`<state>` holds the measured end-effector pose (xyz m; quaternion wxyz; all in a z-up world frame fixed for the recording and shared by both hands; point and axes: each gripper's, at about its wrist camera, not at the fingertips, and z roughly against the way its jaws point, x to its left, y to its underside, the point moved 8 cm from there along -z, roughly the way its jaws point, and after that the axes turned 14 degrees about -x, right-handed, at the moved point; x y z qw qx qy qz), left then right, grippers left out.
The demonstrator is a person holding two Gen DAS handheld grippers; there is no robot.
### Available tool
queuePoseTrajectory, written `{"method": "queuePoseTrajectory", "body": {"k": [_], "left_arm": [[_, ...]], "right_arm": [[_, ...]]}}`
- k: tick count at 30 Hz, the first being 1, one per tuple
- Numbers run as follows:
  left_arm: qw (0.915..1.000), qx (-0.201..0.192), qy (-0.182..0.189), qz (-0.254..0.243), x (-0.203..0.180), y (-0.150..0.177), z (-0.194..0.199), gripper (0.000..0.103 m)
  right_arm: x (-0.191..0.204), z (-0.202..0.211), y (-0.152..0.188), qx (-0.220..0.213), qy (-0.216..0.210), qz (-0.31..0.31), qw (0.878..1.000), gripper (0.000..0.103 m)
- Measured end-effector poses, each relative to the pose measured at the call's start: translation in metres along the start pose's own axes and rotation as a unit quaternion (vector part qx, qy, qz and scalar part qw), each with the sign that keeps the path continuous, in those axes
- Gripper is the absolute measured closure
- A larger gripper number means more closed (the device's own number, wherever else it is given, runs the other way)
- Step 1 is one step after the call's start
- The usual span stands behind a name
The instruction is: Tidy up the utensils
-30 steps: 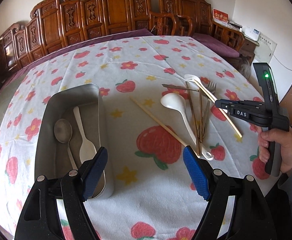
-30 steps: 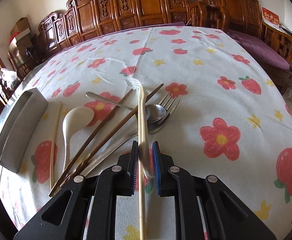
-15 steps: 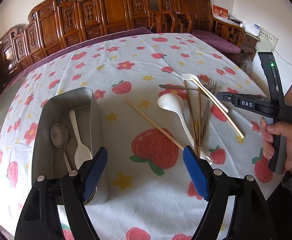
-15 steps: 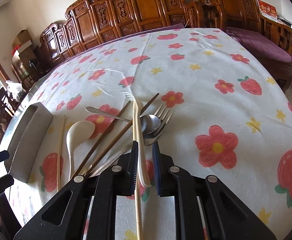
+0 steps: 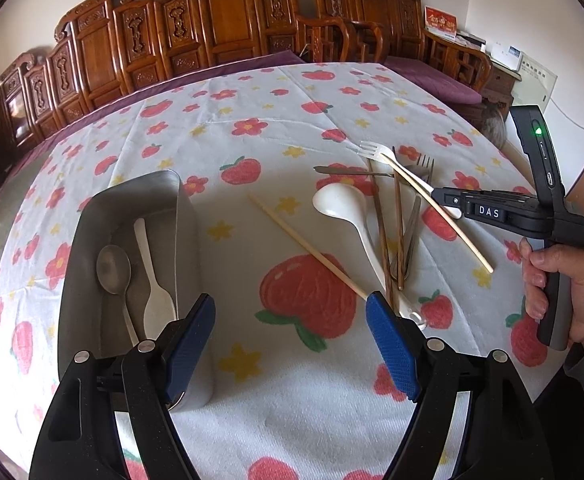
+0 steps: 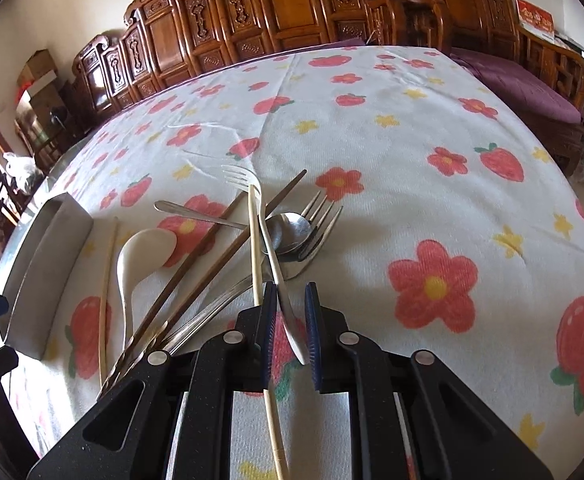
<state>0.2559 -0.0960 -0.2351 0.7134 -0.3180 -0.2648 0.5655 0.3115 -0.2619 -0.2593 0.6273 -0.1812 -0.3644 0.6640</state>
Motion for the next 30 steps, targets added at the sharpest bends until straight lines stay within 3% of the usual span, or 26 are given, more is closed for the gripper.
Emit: {"method": "queuePoseTrajectory", "body": {"k": [6, 12, 18, 30], "left_arm": [[0.9999, 0.009, 0.0, 0.007, 0.0, -0.002, -0.014, 0.029], [0.9995, 0.026, 0.0, 0.021, -0.001, -0.004, -0.04, 0.029], [0.9986, 0.043, 0.002, 0.031, -0.006, -0.001, -0.064, 0.029], [0.9981, 0.06, -0.001, 0.015, -0.019, 0.008, -0.085, 0.065]], "right_arm": [[0.004, 0.001, 0.0, 0.004, -0.012, 0.007, 1.0, 0.097], [0.007, 0.013, -0.011, -0.027, -0.03, 0.005, 0.999, 0.097], [-0.003, 0.019, -0.023, -0.049, -0.016, -0.007, 0.999, 0.097], [0.0, 0.018, -0.023, -0.049, -0.012, 0.001, 0.999, 0.097]]}}
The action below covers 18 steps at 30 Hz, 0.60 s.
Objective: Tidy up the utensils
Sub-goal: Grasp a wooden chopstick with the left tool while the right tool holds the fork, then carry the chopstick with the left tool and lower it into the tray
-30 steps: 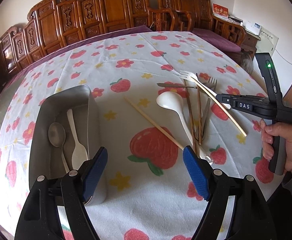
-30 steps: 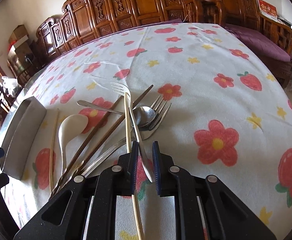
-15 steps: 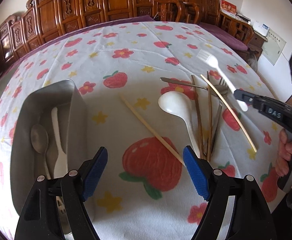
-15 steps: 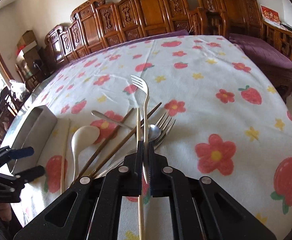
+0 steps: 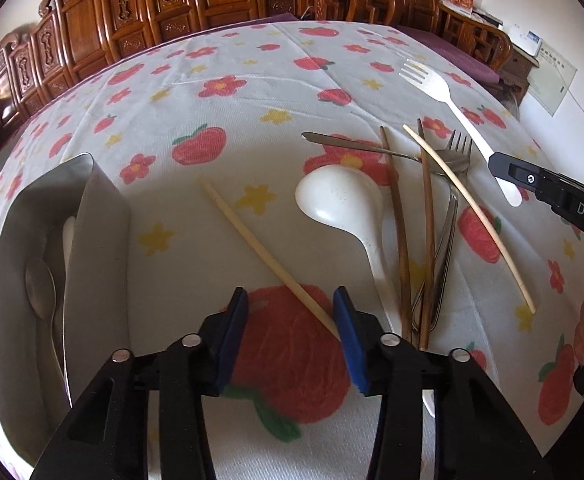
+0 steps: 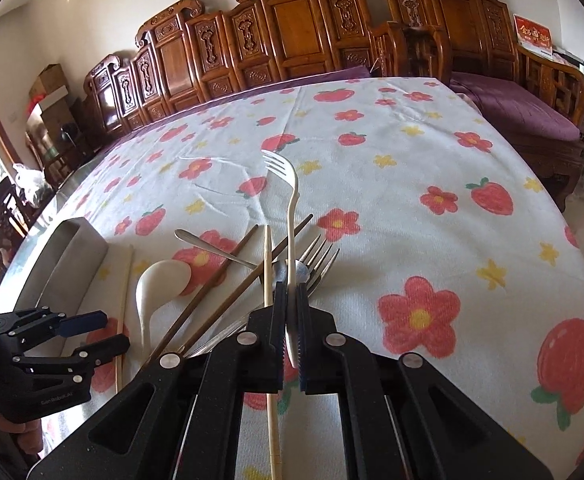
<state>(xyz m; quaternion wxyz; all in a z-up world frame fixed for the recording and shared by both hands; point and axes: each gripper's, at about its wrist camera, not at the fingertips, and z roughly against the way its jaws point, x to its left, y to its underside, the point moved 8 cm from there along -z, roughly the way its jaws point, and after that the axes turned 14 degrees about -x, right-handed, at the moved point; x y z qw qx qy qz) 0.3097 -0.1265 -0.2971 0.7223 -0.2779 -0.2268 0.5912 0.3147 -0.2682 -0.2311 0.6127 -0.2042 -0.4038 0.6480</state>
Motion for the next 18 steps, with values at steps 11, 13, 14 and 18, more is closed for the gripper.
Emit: {"method": "queuePoseTrajectory", "body": {"k": [11, 13, 14, 18], "left_arm": [[0.9999, 0.008, -0.008, -0.004, 0.019, 0.008, 0.008, 0.099], [0.9999, 0.007, -0.008, -0.008, 0.019, 0.01, 0.011, 0.099], [0.9999, 0.006, -0.007, -0.009, 0.02, 0.011, 0.013, 0.099], [0.9999, -0.004, -0.001, -0.01, 0.02, 0.008, 0.024, 0.099]], "right_arm": [[0.02, 0.002, -0.001, -0.002, -0.006, 0.018, 1.0, 0.097], [0.025, 0.002, 0.0, -0.001, -0.01, 0.022, 1.0, 0.097], [0.027, 0.002, 0.0, 0.0, -0.011, 0.023, 1.0, 0.097], [0.034, 0.002, 0.002, 0.002, -0.015, 0.026, 1.0, 0.097]]}}
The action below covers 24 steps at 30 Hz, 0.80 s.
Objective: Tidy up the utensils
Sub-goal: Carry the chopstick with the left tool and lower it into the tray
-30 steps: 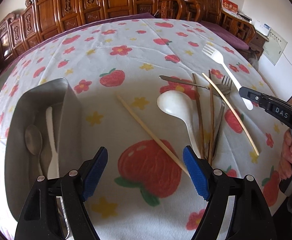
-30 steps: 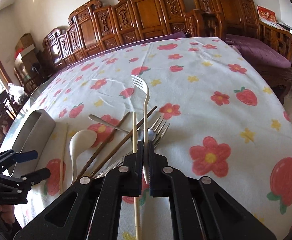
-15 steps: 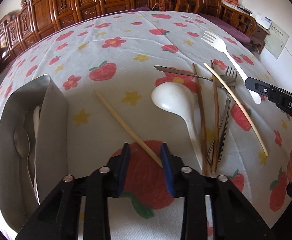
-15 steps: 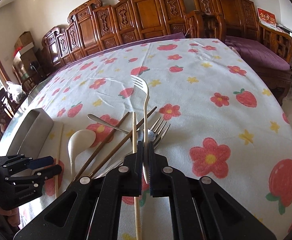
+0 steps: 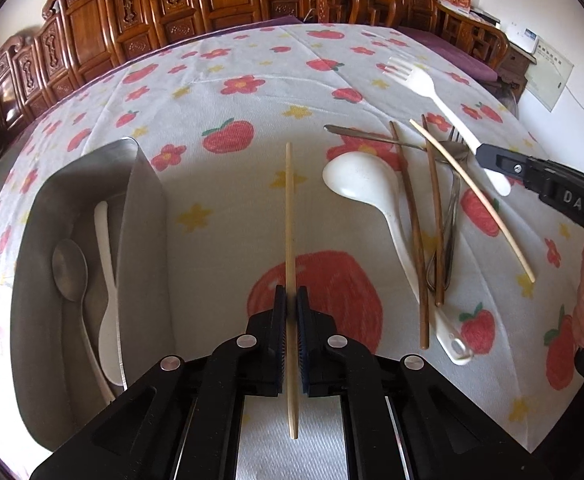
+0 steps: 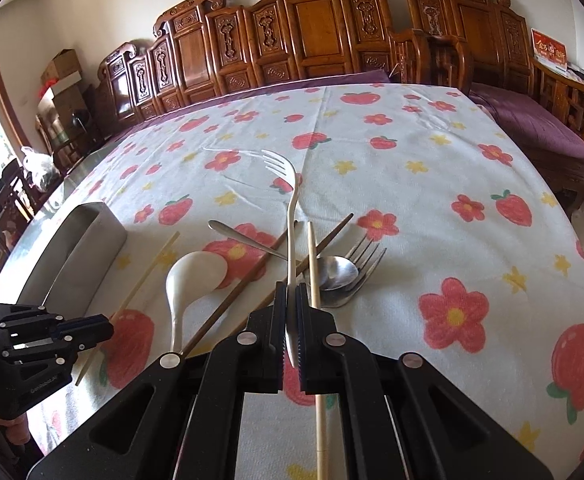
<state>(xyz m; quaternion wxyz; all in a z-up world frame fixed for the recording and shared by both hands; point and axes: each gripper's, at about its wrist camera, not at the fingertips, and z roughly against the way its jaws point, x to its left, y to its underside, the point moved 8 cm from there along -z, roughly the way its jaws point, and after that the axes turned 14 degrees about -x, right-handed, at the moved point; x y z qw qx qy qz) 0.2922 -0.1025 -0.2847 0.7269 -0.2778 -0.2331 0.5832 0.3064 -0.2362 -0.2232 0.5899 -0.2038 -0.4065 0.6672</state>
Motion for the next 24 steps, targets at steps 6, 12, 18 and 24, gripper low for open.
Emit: {"method": "queuePoseTrajectory", "body": {"k": [6, 12, 18, 24], "left_arm": [[0.9996, -0.021, 0.01, -0.016, 0.0, -0.009, 0.019, 0.099], [0.9986, -0.045, 0.024, -0.016, 0.008, -0.019, 0.036, 0.099], [0.9969, -0.064, 0.039, -0.022, 0.017, -0.028, 0.048, 0.099], [0.9953, -0.081, 0.05, -0.018, 0.027, -0.031, 0.056, 0.099]], "right_arm": [[0.014, 0.002, -0.002, -0.003, -0.013, -0.001, 1.0, 0.097], [0.031, 0.0, 0.001, 0.001, -0.027, 0.011, 1.0, 0.097], [0.049, -0.003, 0.005, 0.006, -0.041, 0.027, 0.999, 0.097], [0.059, -0.004, 0.007, 0.008, -0.047, 0.032, 0.998, 0.097]]}}
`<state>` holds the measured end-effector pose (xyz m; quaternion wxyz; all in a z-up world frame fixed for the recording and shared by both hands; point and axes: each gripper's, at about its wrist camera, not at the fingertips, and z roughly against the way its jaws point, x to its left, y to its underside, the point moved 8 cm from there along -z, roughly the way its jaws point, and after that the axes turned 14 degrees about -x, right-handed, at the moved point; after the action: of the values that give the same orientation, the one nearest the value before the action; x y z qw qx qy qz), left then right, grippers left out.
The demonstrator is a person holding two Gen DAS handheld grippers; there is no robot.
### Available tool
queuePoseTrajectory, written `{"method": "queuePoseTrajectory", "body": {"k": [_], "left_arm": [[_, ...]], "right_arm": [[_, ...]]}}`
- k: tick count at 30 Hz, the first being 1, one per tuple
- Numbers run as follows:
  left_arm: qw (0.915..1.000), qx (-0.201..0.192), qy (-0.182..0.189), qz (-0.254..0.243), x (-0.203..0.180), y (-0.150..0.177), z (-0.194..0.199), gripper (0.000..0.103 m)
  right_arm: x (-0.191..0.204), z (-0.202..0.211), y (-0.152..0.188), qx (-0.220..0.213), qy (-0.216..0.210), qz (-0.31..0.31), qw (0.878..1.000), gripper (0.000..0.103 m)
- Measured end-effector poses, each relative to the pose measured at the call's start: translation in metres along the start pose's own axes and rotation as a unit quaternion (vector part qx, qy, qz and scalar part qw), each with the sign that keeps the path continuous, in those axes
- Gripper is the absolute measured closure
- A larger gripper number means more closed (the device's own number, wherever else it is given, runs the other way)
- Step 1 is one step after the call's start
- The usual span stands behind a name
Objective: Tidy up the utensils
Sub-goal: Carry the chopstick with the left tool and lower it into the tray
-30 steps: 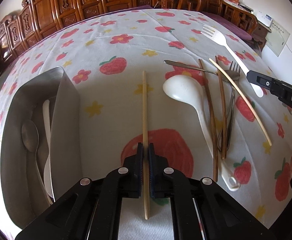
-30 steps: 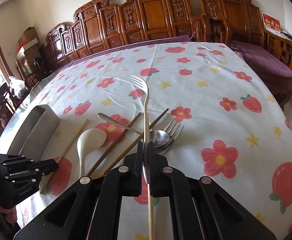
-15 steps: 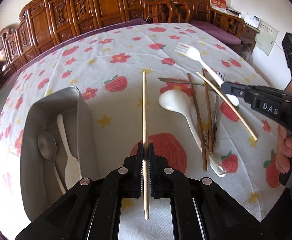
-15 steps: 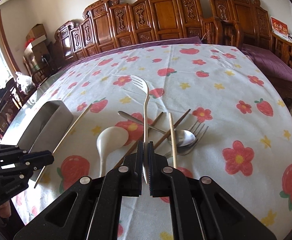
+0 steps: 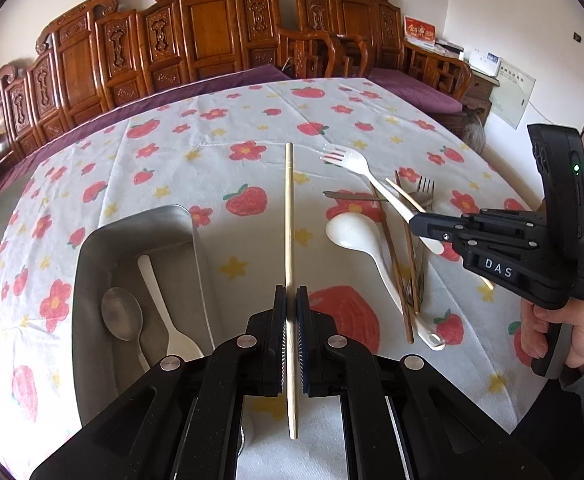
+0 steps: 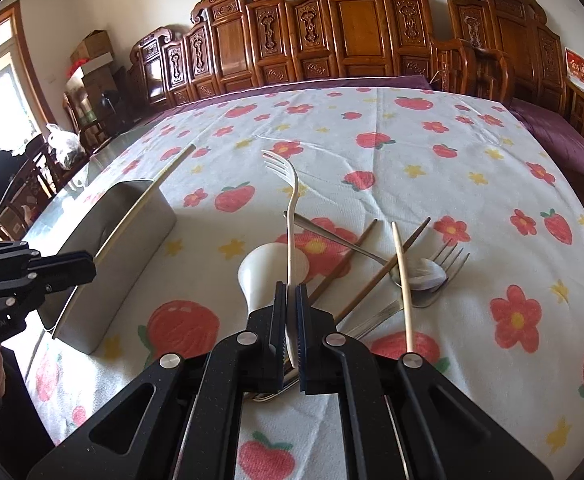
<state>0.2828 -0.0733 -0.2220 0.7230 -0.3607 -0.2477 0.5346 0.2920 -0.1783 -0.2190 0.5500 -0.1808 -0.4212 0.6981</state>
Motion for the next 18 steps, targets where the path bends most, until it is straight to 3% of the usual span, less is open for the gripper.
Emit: {"method": "queuePoseTrajectory", "body": {"k": [8, 18], "left_arm": [[0.9997, -0.016, 0.008, 0.018, 0.022, 0.003, 0.017, 0.099], [0.998, -0.037, -0.02, 0.047, 0.069, -0.002, 0.044, 0.099]], "right_arm": [[0.012, 0.003, 0.0, -0.01, 0.007, 0.007, 1.0, 0.097], [0.029, 0.006, -0.003, -0.017, -0.001, 0.018, 1.0, 0.097]]}}
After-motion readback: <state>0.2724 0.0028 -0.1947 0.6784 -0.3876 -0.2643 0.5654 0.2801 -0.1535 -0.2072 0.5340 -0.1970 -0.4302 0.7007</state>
